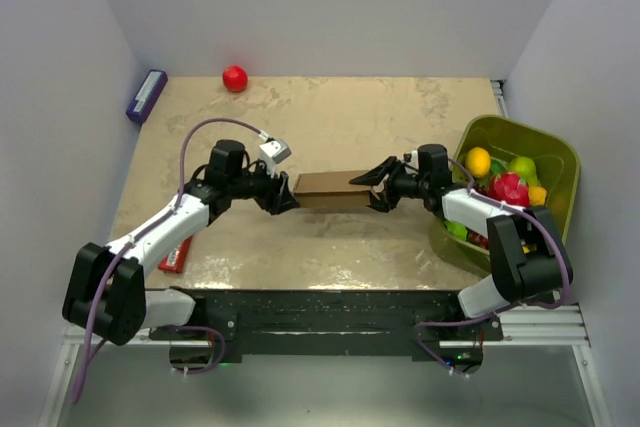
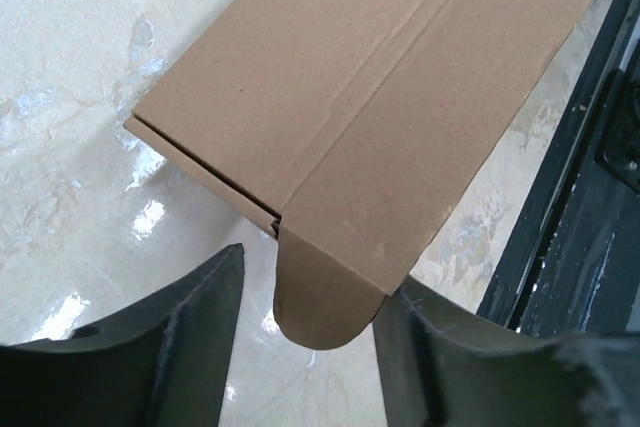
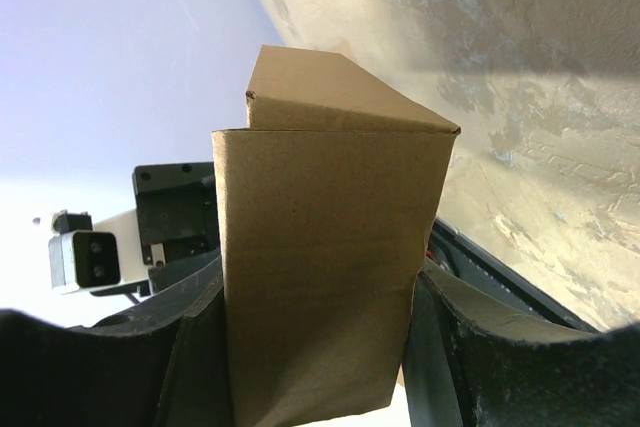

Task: Fold the paper box

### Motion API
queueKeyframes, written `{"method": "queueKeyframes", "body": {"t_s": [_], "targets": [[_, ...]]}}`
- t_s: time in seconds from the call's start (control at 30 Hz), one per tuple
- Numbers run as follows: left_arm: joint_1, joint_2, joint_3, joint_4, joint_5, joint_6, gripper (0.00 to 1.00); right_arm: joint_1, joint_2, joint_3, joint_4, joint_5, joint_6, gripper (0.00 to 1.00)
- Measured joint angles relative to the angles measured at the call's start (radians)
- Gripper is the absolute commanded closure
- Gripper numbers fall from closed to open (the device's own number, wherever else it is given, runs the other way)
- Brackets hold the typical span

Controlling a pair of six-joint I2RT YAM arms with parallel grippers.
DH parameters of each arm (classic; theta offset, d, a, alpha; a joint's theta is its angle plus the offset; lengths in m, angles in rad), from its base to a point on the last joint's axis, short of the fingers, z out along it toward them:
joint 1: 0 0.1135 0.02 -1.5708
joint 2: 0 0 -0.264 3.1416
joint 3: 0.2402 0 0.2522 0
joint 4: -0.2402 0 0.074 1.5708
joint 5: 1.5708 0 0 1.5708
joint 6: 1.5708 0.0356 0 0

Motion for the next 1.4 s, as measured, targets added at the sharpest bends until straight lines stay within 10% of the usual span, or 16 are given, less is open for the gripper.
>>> {"method": "queueKeyframes", "body": {"t_s": [0.37, 0.83, 1.4], "targets": [[0.006, 0.105, 0.008, 0.11, 0.004, -0.035, 1.0, -0.002, 0.002, -0.014, 0.058, 0.031, 0.018, 0.42], [0.002, 0.155, 0.028, 0.08, 0.018, -0.037, 1.0, -0.004, 0.031, 0.032, -0.006, 0.027, -0.068, 0.01], [0.023, 0.27, 0.206, -0.2, 0.019, -0.017, 1.0, -0.03, 0.034, 0.1, -0.249, 0.127, -0.184, 0.01]]}}
